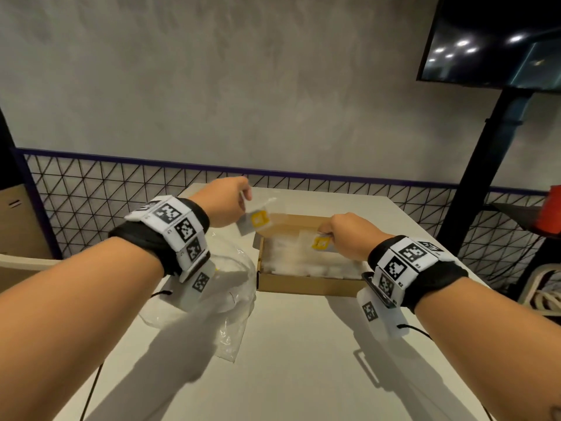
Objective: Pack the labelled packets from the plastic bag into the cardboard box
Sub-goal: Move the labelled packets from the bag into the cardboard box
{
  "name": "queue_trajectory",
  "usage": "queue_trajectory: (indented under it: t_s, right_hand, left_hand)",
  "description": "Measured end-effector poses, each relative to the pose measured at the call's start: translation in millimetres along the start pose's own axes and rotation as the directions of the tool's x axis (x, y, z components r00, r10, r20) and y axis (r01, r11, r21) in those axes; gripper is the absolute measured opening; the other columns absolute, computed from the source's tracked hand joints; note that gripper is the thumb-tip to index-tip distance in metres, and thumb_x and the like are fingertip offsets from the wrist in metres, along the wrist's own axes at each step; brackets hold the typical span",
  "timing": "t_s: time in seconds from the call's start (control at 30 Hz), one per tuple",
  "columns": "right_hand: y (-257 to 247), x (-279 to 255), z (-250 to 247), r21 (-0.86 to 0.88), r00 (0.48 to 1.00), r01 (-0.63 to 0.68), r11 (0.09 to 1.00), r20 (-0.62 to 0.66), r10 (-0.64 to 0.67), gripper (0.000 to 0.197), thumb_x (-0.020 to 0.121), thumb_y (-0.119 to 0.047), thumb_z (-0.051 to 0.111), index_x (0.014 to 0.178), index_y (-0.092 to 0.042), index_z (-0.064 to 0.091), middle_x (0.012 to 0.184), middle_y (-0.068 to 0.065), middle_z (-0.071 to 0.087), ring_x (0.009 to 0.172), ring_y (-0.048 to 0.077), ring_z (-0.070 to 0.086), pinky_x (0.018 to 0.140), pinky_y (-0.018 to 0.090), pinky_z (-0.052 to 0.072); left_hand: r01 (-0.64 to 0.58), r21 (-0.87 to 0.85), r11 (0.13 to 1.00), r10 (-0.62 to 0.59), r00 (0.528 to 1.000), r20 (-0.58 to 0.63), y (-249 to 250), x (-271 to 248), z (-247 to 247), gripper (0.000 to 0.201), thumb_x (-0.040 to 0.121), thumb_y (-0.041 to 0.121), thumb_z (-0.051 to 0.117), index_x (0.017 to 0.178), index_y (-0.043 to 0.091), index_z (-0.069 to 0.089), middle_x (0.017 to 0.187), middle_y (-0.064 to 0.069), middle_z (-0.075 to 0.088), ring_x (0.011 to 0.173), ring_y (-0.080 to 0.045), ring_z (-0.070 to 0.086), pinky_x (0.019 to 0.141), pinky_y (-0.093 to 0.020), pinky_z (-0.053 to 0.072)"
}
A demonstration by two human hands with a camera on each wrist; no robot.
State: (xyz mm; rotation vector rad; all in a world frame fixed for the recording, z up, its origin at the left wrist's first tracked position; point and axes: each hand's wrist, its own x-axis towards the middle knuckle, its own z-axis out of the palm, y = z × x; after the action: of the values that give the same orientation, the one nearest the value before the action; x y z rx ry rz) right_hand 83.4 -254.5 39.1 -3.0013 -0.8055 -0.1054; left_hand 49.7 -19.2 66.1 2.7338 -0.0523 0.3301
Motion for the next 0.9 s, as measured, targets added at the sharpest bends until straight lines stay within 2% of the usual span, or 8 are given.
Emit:
queue_trajectory:
  t_s: [0.07,0.13,0.23,0.43,0.57,0.7,0.8,0.9]
  right_hand:
    - [2,-1,1,-0.055,0.999,-0.023,0.998,0.04,0.025,0.038,0.094,-0.006,0.046,0.13,-0.015,0.054,0.125,0.01,0.059,0.111,0.029,0.056,0.085,0.03,0.044]
    - [2,-4,2,-0.11,0.995,-0.033,0.993,0.085,0.043,0.041,0.095,-0.003,0.043,0.134,-0.014,0.05,0.131,0.011,0.055,0.117,0.03,0.053,0.091,0.031,0.043]
    - [5,-9,-1,-0.093,0.995,-0.054,0.994,0.077,0.061,0.046,0.093,0.002,0.038,0.136,-0.015,0.047,0.134,0.011,0.052,0.12,0.03,0.05,0.094,0.032,0.041]
    - [6,-13,-3,-0.054,0.999,-0.039,0.998,0.007,0.039,0.033,0.093,-0.014,0.046,0.125,-0.009,0.056,0.119,0.014,0.061,0.108,0.032,0.056,0.08,0.031,0.041]
    - [14,-10,1,-0.005,0.996,-0.071,0.997,-0.054,0.071,0.029,0.091,-0.013,0.049,0.117,-0.006,0.06,0.113,0.016,0.063,0.103,0.032,0.057,0.076,0.031,0.041]
    - [24,-3,13,0.062,0.999,-0.04,0.997,-0.028,0.042,0.031,0.091,-0.003,0.044,0.114,-0.012,0.064,0.11,0.011,0.063,0.096,0.027,0.056,0.07,0.024,0.033]
    - [29,-1,19,0.129,0.997,-0.012,0.992,-0.071,0.021,0.036,0.088,0.006,0.043,0.112,-0.014,0.062,0.104,0.006,0.065,0.086,0.019,0.054,0.07,0.024,0.04]
    - [33,-2,20,0.169,0.985,-0.011,0.986,-0.167,0.04,0.028,0.085,0.006,0.046,0.1,-0.011,0.062,0.096,0.007,0.067,0.088,0.023,0.059,0.073,0.026,0.046]
  left_hand:
    - [-0.073,-0.017,0.997,0.074,0.997,0.01,22,1,11,0.019,0.089,0.004,0.05,0.099,0.02,0.051,0.094,0.001,0.06,0.087,-0.016,0.056,0.063,-0.02,0.039]
    - [-0.125,-0.004,0.992,0.125,0.992,0.008,39,4,26,0.026,0.088,0.002,0.048,0.108,0.017,0.053,0.097,-0.001,0.062,0.086,-0.017,0.056,0.07,-0.024,0.043]
    - [-0.161,0.07,0.984,0.159,0.986,0.044,53,9,47,0.035,0.088,-0.002,0.044,0.117,0.016,0.054,0.102,-0.003,0.063,0.09,-0.019,0.055,0.074,-0.026,0.043]
    - [-0.224,0.212,0.951,0.193,0.969,0.156,60,14,61,0.031,0.087,-0.001,0.046,0.107,0.015,0.064,0.107,-0.005,0.063,0.097,-0.024,0.059,0.081,-0.03,0.047]
    - [-0.226,0.212,0.951,0.192,0.967,0.169,57,20,54,0.029,0.087,-0.002,0.044,0.101,0.014,0.065,0.102,-0.005,0.063,0.096,-0.025,0.058,0.076,-0.027,0.043]
    - [-0.235,0.206,0.95,0.187,0.955,0.229,57,22,54,0.023,0.09,0.001,0.047,0.097,0.014,0.063,0.094,-0.005,0.06,0.088,-0.023,0.055,0.073,-0.026,0.042]
    - [-0.244,0.221,0.944,0.182,0.946,0.268,58,22,60,0.021,0.091,0.0,0.045,0.085,0.017,0.054,0.085,-0.002,0.052,0.08,-0.019,0.047,0.069,-0.023,0.036]
    - [-0.246,0.213,0.946,0.181,0.942,0.282,58,23,60,0.02,0.09,-0.001,0.046,0.091,0.014,0.06,0.087,-0.001,0.053,0.081,-0.017,0.047,0.07,-0.023,0.036]
